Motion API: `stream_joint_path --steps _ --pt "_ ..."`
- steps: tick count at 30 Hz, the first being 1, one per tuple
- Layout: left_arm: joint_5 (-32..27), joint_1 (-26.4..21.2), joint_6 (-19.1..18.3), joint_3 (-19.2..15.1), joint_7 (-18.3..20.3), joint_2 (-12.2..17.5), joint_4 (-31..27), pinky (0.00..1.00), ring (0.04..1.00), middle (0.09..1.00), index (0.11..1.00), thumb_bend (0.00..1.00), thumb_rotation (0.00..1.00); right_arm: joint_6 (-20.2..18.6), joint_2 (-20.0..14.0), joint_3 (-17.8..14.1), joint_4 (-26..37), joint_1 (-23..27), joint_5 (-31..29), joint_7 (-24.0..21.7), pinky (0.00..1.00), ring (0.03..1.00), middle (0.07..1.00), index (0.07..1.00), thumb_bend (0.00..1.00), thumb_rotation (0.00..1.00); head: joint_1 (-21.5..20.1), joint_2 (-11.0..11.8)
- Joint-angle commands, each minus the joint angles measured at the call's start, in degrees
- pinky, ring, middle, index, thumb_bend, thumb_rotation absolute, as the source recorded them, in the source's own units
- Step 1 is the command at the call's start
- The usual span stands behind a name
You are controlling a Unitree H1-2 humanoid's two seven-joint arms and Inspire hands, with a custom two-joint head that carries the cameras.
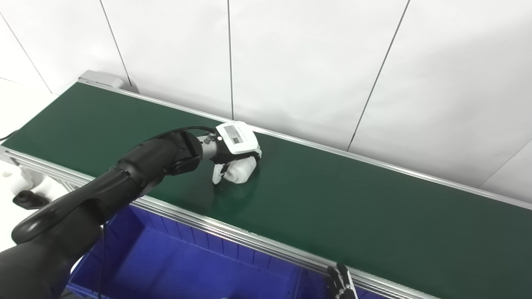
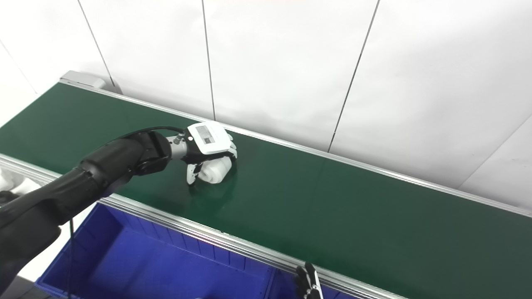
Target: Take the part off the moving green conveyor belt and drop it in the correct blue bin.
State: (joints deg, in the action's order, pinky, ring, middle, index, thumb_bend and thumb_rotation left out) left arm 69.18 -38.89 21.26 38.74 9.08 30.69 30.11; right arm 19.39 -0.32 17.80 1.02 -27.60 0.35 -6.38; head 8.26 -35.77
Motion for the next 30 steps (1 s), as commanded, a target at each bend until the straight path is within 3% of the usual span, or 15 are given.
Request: stream_joint_path --steps 1,3,5,7,20,25,28,29,30 --pt "1.14 -3.62 -1.77 0.13 -0.33 0.14 0.11 0.68 0.689 0.686 0.542 0.69 0.03 0.42 0.34 0.51 1.92 -0.52 -0.03 -0.66 0.95 0.937 0.943 1.000 0.75 0.88 0.05 0.03" --pt "2.00 -3.88 -2.40 0.71 -0.70 -0.02 0.30 0.60 0.601 0.621 0.500 0.56 0.04 0.29 0.34 0.57 1.96 -0.55 -0.26 -0.76 0.95 0.941 0.944 1.000 0.76 0.88 0.05 0.03" --pt "1.84 -4.09 -3.11 0.76 0.58 -0.42 0.47 0.55 0.483 0.506 0.515 0.51 0.01 0.05 0.30 0.61 2.02 -0.55 -0.22 -0.80 0.96 0.948 0.947 1.000 0.77 0.88 0.05 0.03" --pt "1.29 -4.11 -3.42 0.54 1.21 -0.64 0.51 0.52 0.452 0.468 0.526 0.50 0.00 -0.20 0.33 0.66 2.19 -0.62 0.02 -0.75 0.95 0.942 0.943 1.000 0.77 0.89 0.20 -0.35" --pt "-5.29 -2.68 -3.20 -2.34 7.10 -0.21 -4.73 0.33 0.399 0.453 0.529 0.50 0.00 -1.63 0.32 1.20 3.23 -0.76 0.86 -0.90 0.95 0.941 0.938 1.000 0.77 0.90 0.33 -1.06" --pt "-11.88 0.76 -3.09 -7.25 12.89 1.84 -18.19 0.28 0.382 0.453 0.523 0.50 0.00 -2.87 0.65 1.71 4.91 -1.32 1.55 -0.55 0.94 0.933 0.929 1.000 0.77 0.90 0.46 -3.43" --pt "-16.52 4.45 -3.83 -10.91 17.49 3.98 -31.03 0.34 0.411 0.473 0.508 0.50 0.00 -4.51 1.07 2.14 6.61 -1.56 2.20 -0.24 0.94 0.928 0.926 1.000 0.77 0.91 -0.16 -5.52" --pt "-17.61 6.05 -3.56 -12.07 18.40 4.85 -35.46 0.34 0.405 0.462 0.510 0.50 0.00 -4.93 1.17 2.24 6.95 -1.57 2.35 -0.20 0.94 0.928 0.926 1.000 0.77 0.91 -0.16 -5.52" --pt "-18.52 7.58 -2.71 -13.19 18.49 5.91 -38.93 0.31 0.377 0.453 0.518 0.50 0.00 -5.48 1.41 2.44 7.45 -1.63 2.53 -0.16 0.94 0.930 0.927 1.000 0.77 0.92 -1.23 -6.96"
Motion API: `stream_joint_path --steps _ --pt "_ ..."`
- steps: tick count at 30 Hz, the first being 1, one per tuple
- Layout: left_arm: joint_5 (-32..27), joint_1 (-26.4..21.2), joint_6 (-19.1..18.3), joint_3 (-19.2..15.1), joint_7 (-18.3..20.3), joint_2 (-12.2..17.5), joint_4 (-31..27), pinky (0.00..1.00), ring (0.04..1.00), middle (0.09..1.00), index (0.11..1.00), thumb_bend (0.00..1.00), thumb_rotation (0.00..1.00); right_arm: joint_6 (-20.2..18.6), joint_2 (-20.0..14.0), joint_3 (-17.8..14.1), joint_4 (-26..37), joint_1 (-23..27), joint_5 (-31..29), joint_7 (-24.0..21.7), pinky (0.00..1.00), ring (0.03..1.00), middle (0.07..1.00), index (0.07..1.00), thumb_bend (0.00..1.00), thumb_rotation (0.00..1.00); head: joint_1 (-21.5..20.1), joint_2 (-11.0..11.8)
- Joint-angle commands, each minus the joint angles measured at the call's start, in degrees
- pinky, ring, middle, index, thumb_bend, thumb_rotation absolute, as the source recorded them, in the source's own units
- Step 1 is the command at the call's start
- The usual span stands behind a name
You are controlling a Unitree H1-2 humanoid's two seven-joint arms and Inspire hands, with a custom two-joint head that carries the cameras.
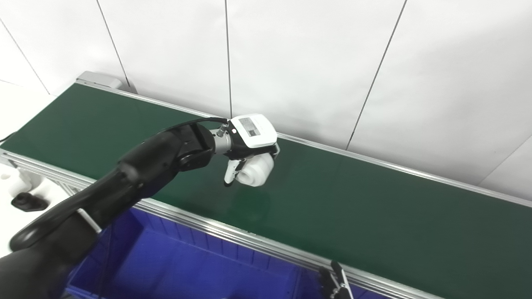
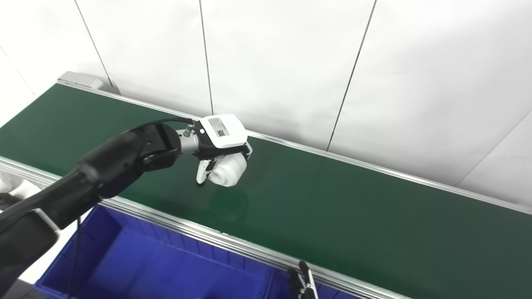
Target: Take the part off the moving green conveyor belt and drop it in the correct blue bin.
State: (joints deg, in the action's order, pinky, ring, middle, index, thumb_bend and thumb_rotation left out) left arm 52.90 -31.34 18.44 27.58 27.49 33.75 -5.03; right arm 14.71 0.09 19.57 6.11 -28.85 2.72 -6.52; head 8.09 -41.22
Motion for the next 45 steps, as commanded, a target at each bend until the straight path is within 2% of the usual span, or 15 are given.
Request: stream_joint_path --steps 1,5,8,10,19,23,27,31,33,34,35,36,38,39,45 --pt "-3.04 1.57 0.69 -3.04 0.47 3.78 -6.76 0.29 0.364 0.451 0.519 0.50 0.00 -1.29 1.19 0.83 2.79 -0.44 0.31 0.02 0.94 0.933 0.928 1.000 0.77 0.92 -1.05 -1.51" --pt "-8.85 8.01 0.55 -7.13 3.48 7.86 -14.99 0.36 0.391 0.504 0.499 0.50 0.00 -3.61 1.65 1.64 5.36 -0.76 1.12 0.16 0.95 0.938 0.928 1.000 0.76 0.91 -2.53 -5.30" --pt "-11.29 14.67 0.90 -10.16 3.83 10.25 -18.18 0.33 0.372 0.453 0.530 0.50 0.00 -5.08 1.37 1.79 7.21 -1.23 0.98 0.20 0.93 0.929 0.918 0.991 0.77 0.89 -2.12 -6.35" --pt "-11.21 17.72 0.43 -11.52 5.00 11.10 -19.63 0.36 0.394 0.499 0.501 0.50 0.00 -5.76 1.30 1.95 8.06 -1.40 1.13 0.25 0.92 0.923 0.912 0.982 0.77 0.88 -1.79 -6.96" --pt "-5.13 32.76 6.63 -14.29 -1.80 11.09 -14.04 0.23 0.351 0.448 0.520 0.50 0.00 -7.56 2.00 3.44 10.15 -2.15 1.07 0.32 0.90 0.913 0.901 0.966 0.77 0.84 -2.53 -8.28" --pt "-1.16 34.88 8.05 -13.78 -5.64 11.00 -8.94 0.18 0.228 0.469 0.486 0.53 0.00 -8.69 2.32 4.49 11.17 -2.28 0.74 0.05 0.90 0.910 0.898 0.959 0.78 0.83 -2.27 -8.42" --pt "0.14 34.94 8.41 -12.67 -10.48 11.72 -3.29 0.33 0.347 0.456 0.507 0.51 0.00 -9.95 2.53 5.32 11.81 -2.00 0.64 -0.13 0.89 0.915 0.898 0.962 0.78 0.82 -2.72 -8.25" --pt "0.59 34.94 8.39 -12.47 -12.10 12.47 -0.85 0.24 0.379 0.504 0.489 0.50 0.00 -9.03 2.87 5.36 11.06 -1.63 0.66 0.20 0.90 0.915 0.904 0.960 0.76 0.81 -3.22 -7.67" --pt "0.89 34.50 8.43 -11.56 -12.55 13.46 -1.16 0.28 0.368 0.491 0.513 0.50 0.00 -8.98 3.05 5.22 10.72 -1.50 0.92 0.50 0.91 0.918 0.906 0.961 0.76 0.81 -3.66 -7.32" --pt "0.74 34.37 8.41 -11.53 -12.10 13.67 -1.64 0.35 0.438 0.539 0.503 0.51 0.03 -8.95 3.10 5.15 10.56 -1.40 1.00 0.60 0.91 0.917 0.904 0.961 0.75 0.80 -3.62 -7.19" --pt "0.60 34.29 8.37 -11.51 -11.77 13.79 -1.95 0.42 0.513 0.597 0.582 0.80 0.12 -8.93 3.11 5.12 10.47 -1.33 1.05 0.66 0.91 0.917 0.904 0.961 0.75 0.80 -3.62 -7.19" --pt "1.02 34.43 7.84 -11.81 -10.69 13.88 -3.00 0.44 0.538 0.617 0.609 0.90 0.15 -8.88 3.11 5.08 10.38 -1.31 0.90 0.68 0.91 0.917 0.904 0.961 0.75 0.80 -3.50 -7.09" --pt "1.32 34.72 6.67 -12.28 -8.59 13.99 -4.89 0.67 0.780 0.855 0.850 0.98 0.63 -8.81 3.09 5.06 10.32 -1.30 0.83 0.72 0.90 0.916 0.902 0.971 0.76 0.81 -3.25 -7.03" --pt "0.98 34.85 6.21 -12.54 -7.67 13.90 -5.65 0.71 0.824 0.902 0.895 0.99 0.69 -8.77 3.08 5.05 10.30 -1.31 0.84 0.76 0.90 0.915 0.901 0.974 0.76 0.81 -3.16 -6.99" --pt "-4.13 35.58 7.49 -13.64 -6.70 13.27 -8.09 0.73 0.880 0.942 0.971 1.00 0.70 -8.60 2.94 5.11 10.02 -1.10 1.12 0.81 0.90 0.913 0.901 0.979 0.77 0.82 -3.44 -6.68"
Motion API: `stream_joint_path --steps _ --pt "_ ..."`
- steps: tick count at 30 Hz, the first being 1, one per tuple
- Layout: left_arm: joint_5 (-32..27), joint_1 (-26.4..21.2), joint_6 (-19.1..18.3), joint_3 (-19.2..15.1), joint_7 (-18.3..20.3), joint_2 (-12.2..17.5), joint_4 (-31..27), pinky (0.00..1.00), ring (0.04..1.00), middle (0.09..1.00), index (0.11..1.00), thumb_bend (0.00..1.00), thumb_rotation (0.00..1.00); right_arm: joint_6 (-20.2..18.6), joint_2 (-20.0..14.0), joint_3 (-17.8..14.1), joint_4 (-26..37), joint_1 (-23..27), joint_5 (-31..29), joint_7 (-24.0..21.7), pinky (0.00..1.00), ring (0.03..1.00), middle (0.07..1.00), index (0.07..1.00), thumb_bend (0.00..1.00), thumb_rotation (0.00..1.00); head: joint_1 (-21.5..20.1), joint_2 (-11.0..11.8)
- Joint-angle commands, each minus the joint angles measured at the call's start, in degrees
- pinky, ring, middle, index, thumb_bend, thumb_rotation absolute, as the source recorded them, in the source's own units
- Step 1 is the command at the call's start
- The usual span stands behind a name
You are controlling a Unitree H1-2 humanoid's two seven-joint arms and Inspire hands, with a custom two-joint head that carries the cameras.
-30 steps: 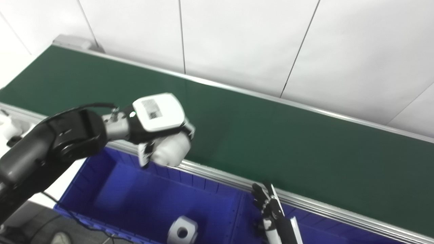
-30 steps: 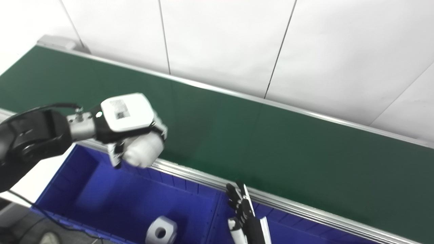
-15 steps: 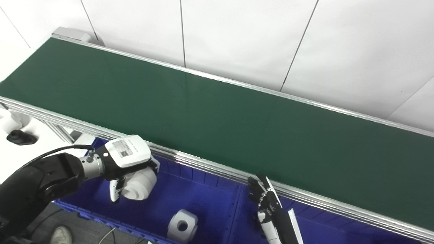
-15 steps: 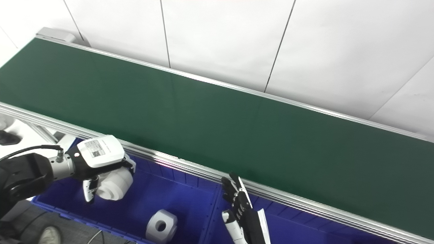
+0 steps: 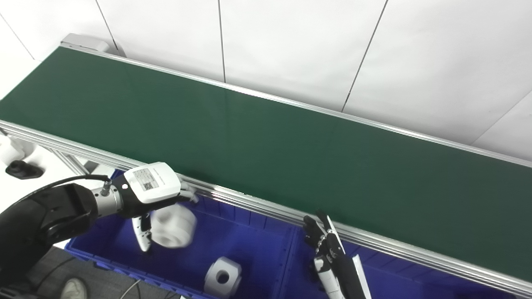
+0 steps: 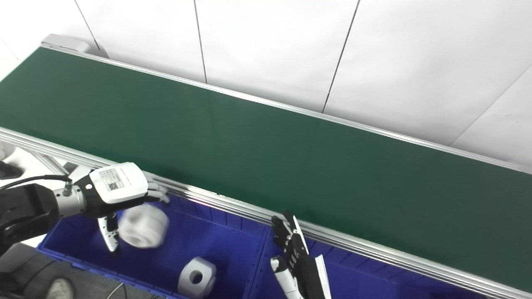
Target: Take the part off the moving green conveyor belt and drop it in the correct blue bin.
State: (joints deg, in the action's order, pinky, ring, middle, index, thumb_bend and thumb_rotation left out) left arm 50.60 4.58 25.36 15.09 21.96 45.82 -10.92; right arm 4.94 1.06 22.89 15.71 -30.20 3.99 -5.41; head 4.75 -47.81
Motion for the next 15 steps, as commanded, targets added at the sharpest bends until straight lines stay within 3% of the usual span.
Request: stream_joint_path --steps 1,10,15 --pt "-2.25 -0.26 1.02 -1.16 -1.52 1.28 -2.54 0.74 0.874 0.935 0.975 1.00 0.73 1.20 1.96 1.78 0.38 0.29 -0.15 -0.28 0.90 0.911 0.901 0.979 0.77 0.82 -0.18 -0.13" --pt "-13.71 2.33 1.55 1.71 -11.96 2.57 -10.92 0.70 0.834 0.907 0.952 1.00 0.87 1.62 1.50 0.87 -0.02 0.72 -0.45 0.02 0.90 0.914 0.900 0.988 0.76 0.81 -1.78 -0.07" --pt "-20.61 4.56 1.54 1.87 -16.92 -0.44 -16.61 0.68 0.831 0.914 0.961 1.00 0.81 0.95 1.70 0.92 -0.41 0.57 -0.09 0.34 0.91 0.922 0.902 0.989 0.77 0.80 -5.92 -0.32"
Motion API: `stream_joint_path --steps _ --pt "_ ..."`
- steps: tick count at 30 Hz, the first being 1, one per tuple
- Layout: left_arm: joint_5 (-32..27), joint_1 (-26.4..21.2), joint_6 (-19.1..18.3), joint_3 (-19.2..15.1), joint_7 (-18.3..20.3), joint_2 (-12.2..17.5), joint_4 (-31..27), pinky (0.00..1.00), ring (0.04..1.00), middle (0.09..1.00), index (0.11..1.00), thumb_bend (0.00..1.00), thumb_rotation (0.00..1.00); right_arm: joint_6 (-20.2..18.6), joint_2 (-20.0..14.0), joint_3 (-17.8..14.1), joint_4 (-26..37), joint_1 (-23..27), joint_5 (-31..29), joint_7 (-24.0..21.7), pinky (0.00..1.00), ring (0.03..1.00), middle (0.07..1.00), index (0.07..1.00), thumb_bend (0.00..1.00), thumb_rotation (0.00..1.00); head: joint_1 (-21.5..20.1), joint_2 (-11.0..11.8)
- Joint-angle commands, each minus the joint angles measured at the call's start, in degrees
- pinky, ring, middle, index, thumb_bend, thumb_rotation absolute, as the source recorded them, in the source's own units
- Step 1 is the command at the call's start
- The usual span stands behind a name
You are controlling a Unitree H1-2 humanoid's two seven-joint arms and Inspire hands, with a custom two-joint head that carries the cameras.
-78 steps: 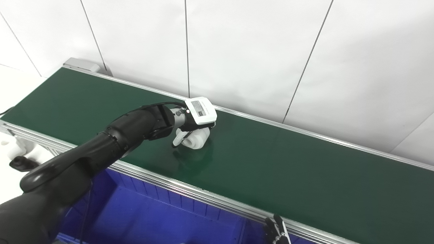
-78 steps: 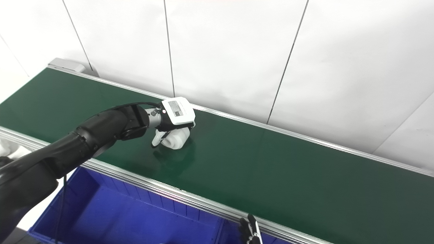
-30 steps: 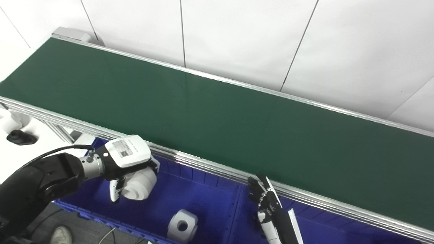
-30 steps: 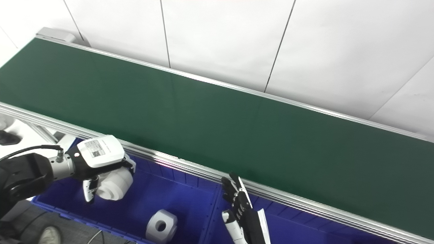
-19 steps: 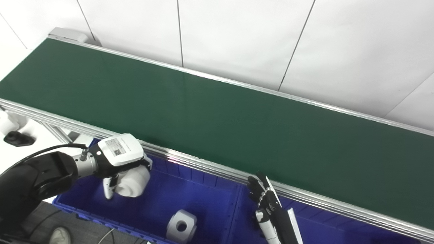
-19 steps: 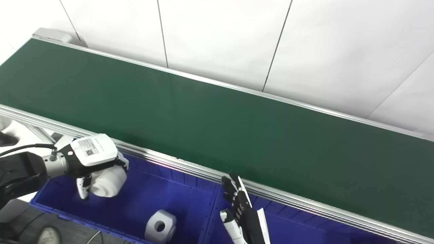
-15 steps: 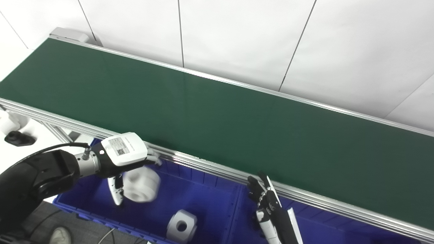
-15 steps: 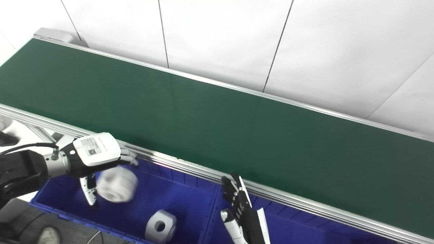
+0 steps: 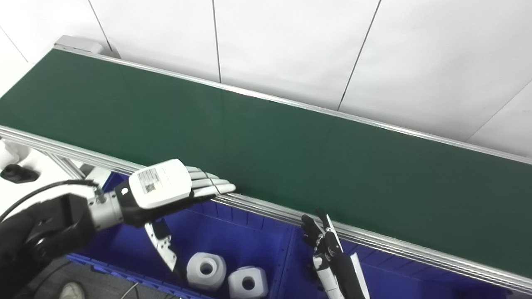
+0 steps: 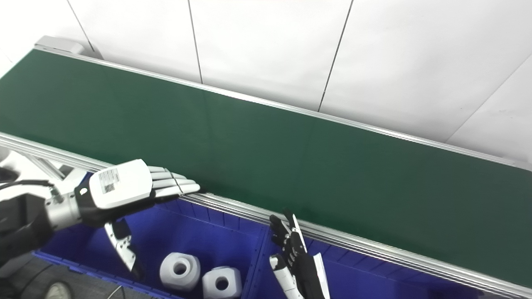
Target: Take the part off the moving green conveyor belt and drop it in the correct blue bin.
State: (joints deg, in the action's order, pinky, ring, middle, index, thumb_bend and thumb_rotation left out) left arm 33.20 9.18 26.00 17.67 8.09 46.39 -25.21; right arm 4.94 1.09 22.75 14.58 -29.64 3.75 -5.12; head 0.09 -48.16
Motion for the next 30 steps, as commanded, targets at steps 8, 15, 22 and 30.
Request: stream_joint_path --steps 8,15,22,30 --pt "-11.87 5.90 -6.61 0.61 -0.77 -18.39 -9.60 0.73 0.907 0.980 1.000 1.00 0.84 0.89 3.59 1.65 -1.27 0.69 2.76 2.07 0.91 0.919 0.901 0.989 0.80 0.88 -8.79 0.19" --pt "-8.06 11.81 -5.75 5.02 -2.01 -32.47 2.19 0.70 0.908 0.998 1.000 0.85 0.89 0.27 5.00 1.99 -3.32 2.14 4.58 3.78 0.91 0.904 0.916 0.983 0.80 0.92 -17.03 0.81" --pt "-16.10 7.89 -6.24 1.87 0.72 -33.51 14.87 0.85 0.986 1.000 1.000 0.82 0.83 1.24 6.70 1.83 -6.36 2.77 6.09 6.55 0.92 0.928 0.916 0.990 0.82 0.93 -24.12 0.97" --pt "-23.28 6.83 -13.11 2.39 6.09 -34.50 14.87 0.96 1.000 1.000 1.000 0.83 0.86 1.16 8.21 2.11 -7.21 2.94 6.46 8.56 0.90 0.921 0.926 0.989 0.85 0.95 -29.23 -1.56"
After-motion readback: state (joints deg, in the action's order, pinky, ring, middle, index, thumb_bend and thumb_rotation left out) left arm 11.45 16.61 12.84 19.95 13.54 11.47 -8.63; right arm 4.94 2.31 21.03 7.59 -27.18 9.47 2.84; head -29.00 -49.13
